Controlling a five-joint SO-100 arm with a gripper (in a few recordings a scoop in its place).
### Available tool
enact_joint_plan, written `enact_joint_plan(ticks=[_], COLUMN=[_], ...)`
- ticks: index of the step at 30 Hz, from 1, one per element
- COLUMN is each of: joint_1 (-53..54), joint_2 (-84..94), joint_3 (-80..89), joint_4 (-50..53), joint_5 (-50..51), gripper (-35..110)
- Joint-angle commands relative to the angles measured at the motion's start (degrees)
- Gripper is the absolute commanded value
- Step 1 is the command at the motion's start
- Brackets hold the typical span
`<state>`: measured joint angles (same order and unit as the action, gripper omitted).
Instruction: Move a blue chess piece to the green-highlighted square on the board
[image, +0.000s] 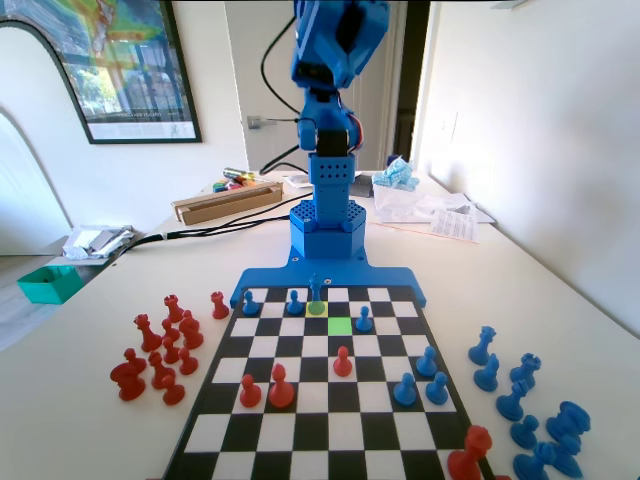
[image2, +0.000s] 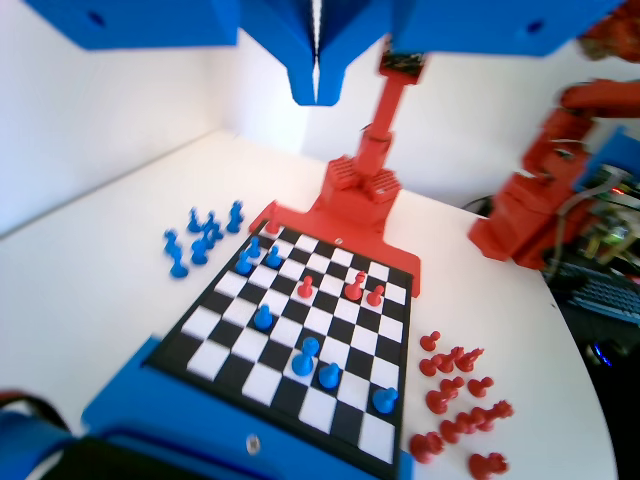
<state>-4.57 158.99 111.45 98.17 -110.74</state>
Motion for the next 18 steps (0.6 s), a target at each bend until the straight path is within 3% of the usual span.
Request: enact_joint_plan(ticks=[1, 8, 18], joint_1=[-1.05, 3.08, 2.46], joint_2=[-7.29, -18.37, -39.11], joint_3=[-8.09, -10.55, -14.68], joint_4=[4.22, 7.56, 8.00], joint_5=[-7.91, -27.69, -30.41], gripper=[1, 1, 1])
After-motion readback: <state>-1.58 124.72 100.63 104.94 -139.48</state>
